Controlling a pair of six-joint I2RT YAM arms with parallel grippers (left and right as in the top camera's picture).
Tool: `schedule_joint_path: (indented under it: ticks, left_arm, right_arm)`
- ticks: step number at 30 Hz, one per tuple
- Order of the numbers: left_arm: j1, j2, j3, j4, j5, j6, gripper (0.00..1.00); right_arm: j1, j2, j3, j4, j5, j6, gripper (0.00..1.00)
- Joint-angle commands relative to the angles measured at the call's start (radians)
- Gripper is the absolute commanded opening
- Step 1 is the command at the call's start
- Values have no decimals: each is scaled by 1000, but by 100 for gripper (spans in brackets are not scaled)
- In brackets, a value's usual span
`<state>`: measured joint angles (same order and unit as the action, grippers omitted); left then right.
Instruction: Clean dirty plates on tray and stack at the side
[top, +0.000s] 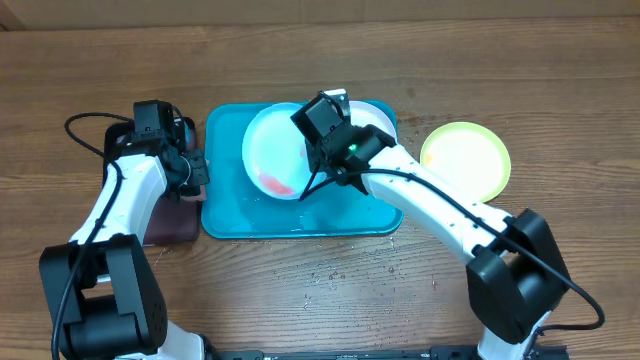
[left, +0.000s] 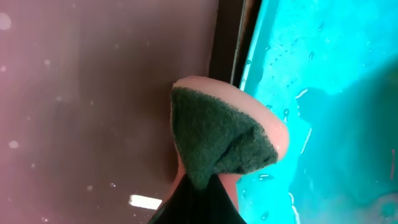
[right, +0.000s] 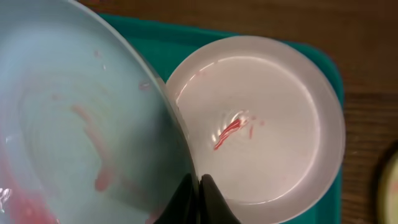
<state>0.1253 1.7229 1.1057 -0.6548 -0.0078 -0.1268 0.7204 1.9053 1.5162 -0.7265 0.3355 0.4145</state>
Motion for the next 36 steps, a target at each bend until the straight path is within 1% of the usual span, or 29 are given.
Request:
schedule_joint_path:
  ticks: [1, 8, 13, 18, 22, 36]
  left_arm:
    - [0, 57, -6, 13, -7, 19, 4]
    - [0, 78, -6, 16, -6, 19, 4]
    - [0, 78, -6, 16, -6, 19, 4]
    - [0, 78, -6, 16, -6, 19, 4]
    - [-1, 78, -6, 16, -2, 19, 4]
    - [0, 78, -6, 12, -2, 18, 4]
  right_arm:
    - [64, -24, 26, 3, 283, -103, 4]
    - [187, -24, 26, 64, 606, -111, 4]
    - [260, -24, 26, 130, 725, -182, 4]
    - [311, -24, 26, 170, 859, -188, 4]
    - [325, -24, 26, 185, 907, -188, 4]
    - [324, -24, 26, 192, 927, -187, 4]
